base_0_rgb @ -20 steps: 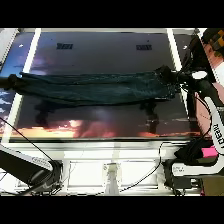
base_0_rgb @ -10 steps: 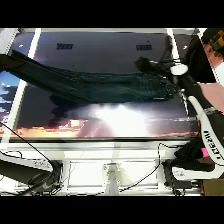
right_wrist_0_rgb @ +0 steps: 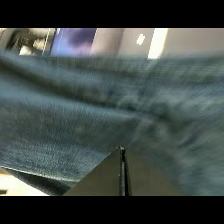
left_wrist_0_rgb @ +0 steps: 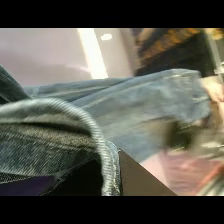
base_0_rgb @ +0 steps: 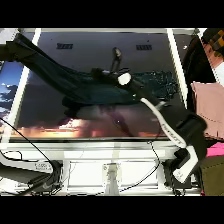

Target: Fold the clothes and pants, and hang the long-sleeved shirts on hangers.

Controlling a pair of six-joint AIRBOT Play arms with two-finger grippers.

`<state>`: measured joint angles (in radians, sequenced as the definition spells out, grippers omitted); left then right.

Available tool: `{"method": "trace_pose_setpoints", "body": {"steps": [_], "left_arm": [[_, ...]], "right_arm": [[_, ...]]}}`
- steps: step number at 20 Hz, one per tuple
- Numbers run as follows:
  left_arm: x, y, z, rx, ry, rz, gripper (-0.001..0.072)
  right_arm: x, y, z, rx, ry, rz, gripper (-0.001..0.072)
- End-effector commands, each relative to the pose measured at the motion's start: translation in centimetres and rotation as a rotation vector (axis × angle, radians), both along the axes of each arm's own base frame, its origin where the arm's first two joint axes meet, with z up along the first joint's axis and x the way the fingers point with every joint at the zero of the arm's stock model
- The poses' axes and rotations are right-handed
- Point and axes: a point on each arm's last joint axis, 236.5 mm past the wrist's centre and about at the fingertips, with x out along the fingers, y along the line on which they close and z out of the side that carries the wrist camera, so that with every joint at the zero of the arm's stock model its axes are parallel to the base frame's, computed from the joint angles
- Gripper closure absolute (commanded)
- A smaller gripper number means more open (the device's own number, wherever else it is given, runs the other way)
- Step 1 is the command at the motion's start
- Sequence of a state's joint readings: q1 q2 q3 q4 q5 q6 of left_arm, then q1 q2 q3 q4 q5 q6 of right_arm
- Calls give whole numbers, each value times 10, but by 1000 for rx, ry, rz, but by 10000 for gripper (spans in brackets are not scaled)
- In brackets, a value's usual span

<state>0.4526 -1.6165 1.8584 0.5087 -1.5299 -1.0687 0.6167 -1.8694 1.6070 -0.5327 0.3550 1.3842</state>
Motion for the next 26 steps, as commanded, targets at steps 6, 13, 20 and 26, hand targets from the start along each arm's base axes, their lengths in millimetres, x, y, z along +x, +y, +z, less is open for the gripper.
{"method": "trace_pose_setpoints", "body": {"steps": [6,13,20,26], "left_arm": [[-4,-15,16,-54,-21,-31,679],[0,-41,-30,130,59,-80,679],[-5,-143,-98,163,211,-294,678],[-34,-243,-162,161,354,-496,678]], "right_arm": [[-76,126,-76,75,319,195,677],[-116,136,-104,-58,316,333,676],[-38,7,-76,-210,334,296,676],[39,-136,18,-316,169,88,675]]}}
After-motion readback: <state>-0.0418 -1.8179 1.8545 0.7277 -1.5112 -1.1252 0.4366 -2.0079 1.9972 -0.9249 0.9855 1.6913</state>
